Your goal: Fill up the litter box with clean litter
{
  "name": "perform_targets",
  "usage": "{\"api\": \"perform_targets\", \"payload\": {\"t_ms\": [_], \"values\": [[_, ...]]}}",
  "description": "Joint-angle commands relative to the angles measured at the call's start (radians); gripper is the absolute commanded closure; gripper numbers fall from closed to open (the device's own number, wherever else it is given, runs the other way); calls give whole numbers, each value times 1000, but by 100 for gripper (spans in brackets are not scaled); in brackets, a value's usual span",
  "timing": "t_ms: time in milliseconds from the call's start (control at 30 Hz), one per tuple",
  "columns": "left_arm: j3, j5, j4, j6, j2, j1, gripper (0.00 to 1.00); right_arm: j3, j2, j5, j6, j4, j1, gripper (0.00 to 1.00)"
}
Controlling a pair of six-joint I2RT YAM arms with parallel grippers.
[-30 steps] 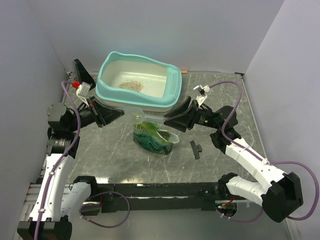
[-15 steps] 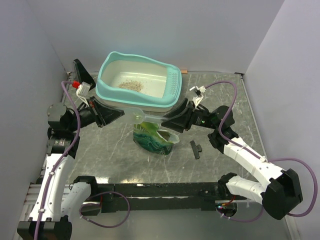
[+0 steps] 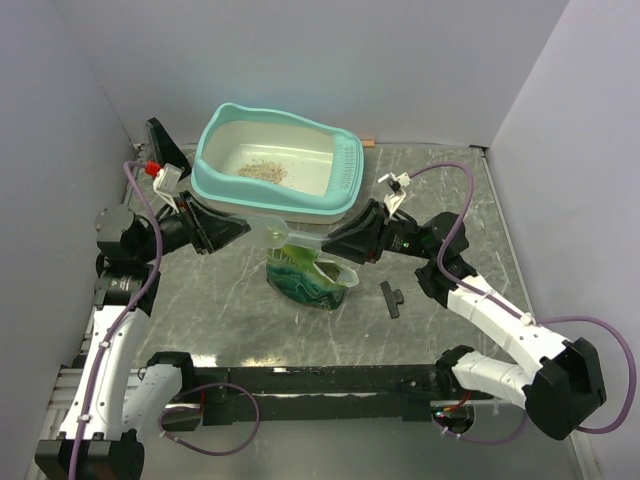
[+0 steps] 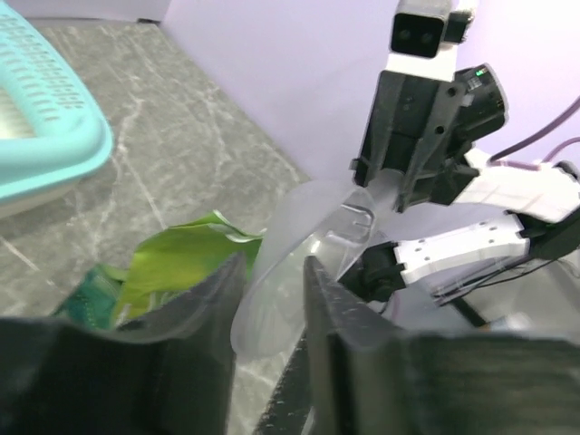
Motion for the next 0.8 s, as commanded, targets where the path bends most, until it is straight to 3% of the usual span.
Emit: {"api": "perform_targets", "payload": {"t_ms": [0, 33, 133, 267, 400, 533, 767], "values": [[4, -13, 11, 49, -6, 3, 52, 35, -84, 73, -85, -80, 7, 100], [0, -19, 16, 60, -12, 3, 43, 46, -99, 85, -130, -186, 8, 100], [-16, -49, 13, 103, -23, 3, 35, 99, -170, 159, -222, -352, 5, 100], [-6, -63, -28, 181, -17, 0, 32, 198, -270, 298, -335, -698, 7, 100], [36, -60, -93, 261, 10, -31, 30, 282, -346, 397, -411, -877, 4, 100], [145, -118, -253, 451, 61, -158, 30, 349, -390, 446, -430, -1018, 5, 100], [368, -425, -546, 773, 178, -411, 31, 351, -428, 440, -456, -1121, 4, 100]]}}
